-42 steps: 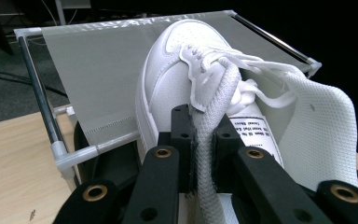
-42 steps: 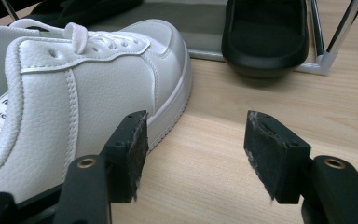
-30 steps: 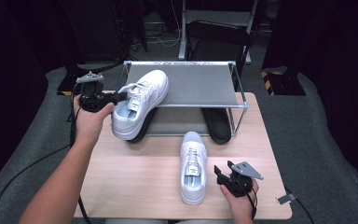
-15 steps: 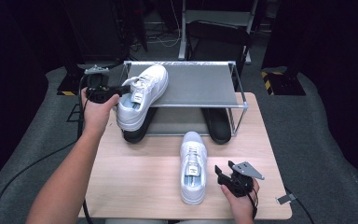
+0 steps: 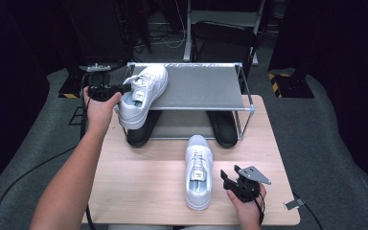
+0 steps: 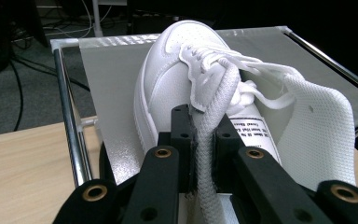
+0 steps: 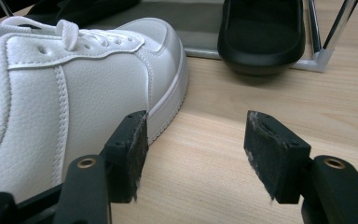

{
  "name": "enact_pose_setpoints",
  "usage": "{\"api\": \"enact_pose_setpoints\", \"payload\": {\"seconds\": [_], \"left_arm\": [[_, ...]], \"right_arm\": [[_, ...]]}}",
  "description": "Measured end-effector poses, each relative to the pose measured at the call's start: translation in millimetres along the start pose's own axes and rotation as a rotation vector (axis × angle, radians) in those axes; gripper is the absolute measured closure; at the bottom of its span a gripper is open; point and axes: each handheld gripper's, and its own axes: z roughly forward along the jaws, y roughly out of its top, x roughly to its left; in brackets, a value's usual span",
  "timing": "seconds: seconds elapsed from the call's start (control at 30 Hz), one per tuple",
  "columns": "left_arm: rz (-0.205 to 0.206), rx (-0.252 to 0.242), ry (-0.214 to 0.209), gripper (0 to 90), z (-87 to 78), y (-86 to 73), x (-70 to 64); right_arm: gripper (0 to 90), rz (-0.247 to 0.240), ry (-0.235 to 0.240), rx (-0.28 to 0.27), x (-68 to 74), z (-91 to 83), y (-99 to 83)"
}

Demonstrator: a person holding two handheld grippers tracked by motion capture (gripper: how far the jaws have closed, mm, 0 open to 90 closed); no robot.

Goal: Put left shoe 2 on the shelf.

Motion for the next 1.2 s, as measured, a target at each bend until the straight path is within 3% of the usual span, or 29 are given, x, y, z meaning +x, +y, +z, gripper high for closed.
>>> {"api": "enact_pose_setpoints", "payload": {"seconds": [0.6, 0.8, 1.2], "left_arm": [[-0.025, -0.017, 0.045, 82.9, 30.0, 25.3, -11.9], [-0.052, -0.022, 0.044, 82.9, 41.6, 27.1, -10.0], [-0.085, -0.014, 0.067, 82.8, 64.6, 27.9, -3.5]], "right_arm": [[39.3, 0.013, -0.008, -0.002, -8.0, -0.7, -0.4], [39.3, 0.029, -0.011, -0.009, -10.6, -1.5, -0.4], [39.3, 0.010, -0.019, -0.011, -9.2, -2.8, -3.9]]}}
